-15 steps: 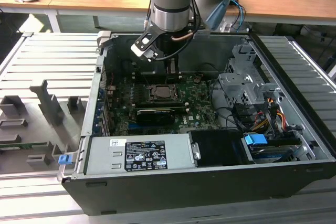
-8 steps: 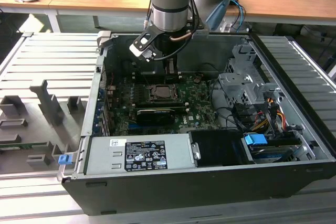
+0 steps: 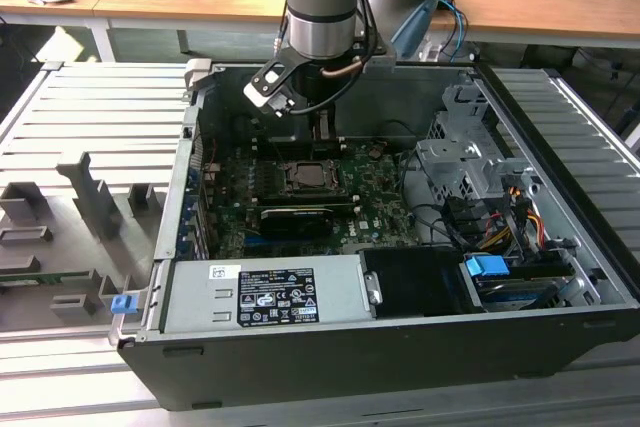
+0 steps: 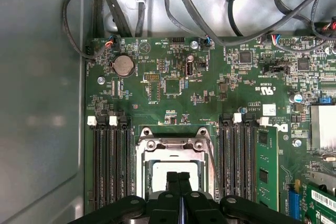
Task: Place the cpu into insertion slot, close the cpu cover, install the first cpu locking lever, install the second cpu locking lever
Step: 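Install the first cpu locking lever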
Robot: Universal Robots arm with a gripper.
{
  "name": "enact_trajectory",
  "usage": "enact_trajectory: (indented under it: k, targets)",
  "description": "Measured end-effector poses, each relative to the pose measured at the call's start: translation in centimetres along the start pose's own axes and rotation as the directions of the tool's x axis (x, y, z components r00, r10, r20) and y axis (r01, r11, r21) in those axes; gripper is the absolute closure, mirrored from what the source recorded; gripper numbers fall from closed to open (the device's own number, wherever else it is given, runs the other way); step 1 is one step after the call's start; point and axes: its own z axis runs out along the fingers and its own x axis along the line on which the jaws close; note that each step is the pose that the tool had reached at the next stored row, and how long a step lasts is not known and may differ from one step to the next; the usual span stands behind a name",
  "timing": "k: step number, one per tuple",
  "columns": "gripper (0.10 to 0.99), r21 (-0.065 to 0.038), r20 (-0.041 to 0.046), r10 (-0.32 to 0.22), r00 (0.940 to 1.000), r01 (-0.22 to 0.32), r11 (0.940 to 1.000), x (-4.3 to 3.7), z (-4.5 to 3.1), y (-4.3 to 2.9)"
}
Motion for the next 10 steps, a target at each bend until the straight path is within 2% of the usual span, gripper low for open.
enact_trajectory:
  k: [10]
  targets:
    - [0.98, 0.0, 0.0, 0.0, 1.0, 0.0, 1.0, 0.01, -0.34, 0.02]
